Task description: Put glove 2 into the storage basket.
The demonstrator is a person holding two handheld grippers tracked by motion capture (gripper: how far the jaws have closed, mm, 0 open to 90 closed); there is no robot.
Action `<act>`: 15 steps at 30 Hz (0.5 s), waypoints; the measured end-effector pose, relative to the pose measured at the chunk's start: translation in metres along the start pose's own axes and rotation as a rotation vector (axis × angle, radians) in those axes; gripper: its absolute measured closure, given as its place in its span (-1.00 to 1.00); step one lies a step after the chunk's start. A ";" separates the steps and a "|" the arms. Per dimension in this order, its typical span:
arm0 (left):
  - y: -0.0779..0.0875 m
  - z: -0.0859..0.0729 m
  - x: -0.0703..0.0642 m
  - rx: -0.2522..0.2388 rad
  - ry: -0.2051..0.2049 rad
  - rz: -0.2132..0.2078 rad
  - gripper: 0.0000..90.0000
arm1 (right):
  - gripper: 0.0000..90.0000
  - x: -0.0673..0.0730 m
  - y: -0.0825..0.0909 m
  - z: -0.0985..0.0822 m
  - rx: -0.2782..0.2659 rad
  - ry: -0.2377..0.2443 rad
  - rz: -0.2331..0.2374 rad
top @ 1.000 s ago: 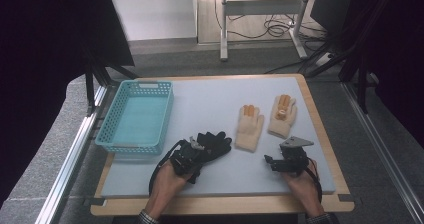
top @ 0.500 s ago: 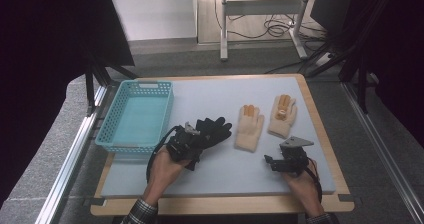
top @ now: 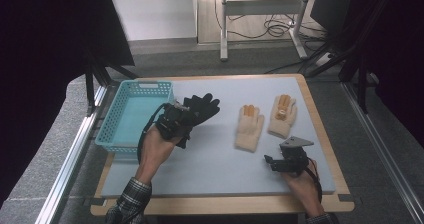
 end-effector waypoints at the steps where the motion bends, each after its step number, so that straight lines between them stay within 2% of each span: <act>1: 0.002 0.001 0.004 -0.001 0.011 0.004 0.43 | -0.48 0.000 0.000 0.000 0.000 0.000 0.000; 5: 0.009 0.003 0.023 0.007 0.042 0.038 0.42 | -0.48 0.000 0.000 0.000 0.000 -0.001 0.000; 9: 0.015 0.002 0.047 0.010 0.092 0.073 0.42 | -0.48 0.000 0.000 0.000 0.000 -0.001 0.001; 15: 0.020 -0.010 0.086 0.030 0.172 0.125 0.40 | -0.48 0.000 0.000 0.000 -0.001 -0.001 0.001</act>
Point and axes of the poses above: each handheld gripper's, and its own axes: y roughly backward along the jaws, z roughly out of its top, x roughly to its left, the point moved 7 cm from there along -y, roughly forward along the jaws, and after that the axes turned 15 degrees about x, right-handed, at the moved point
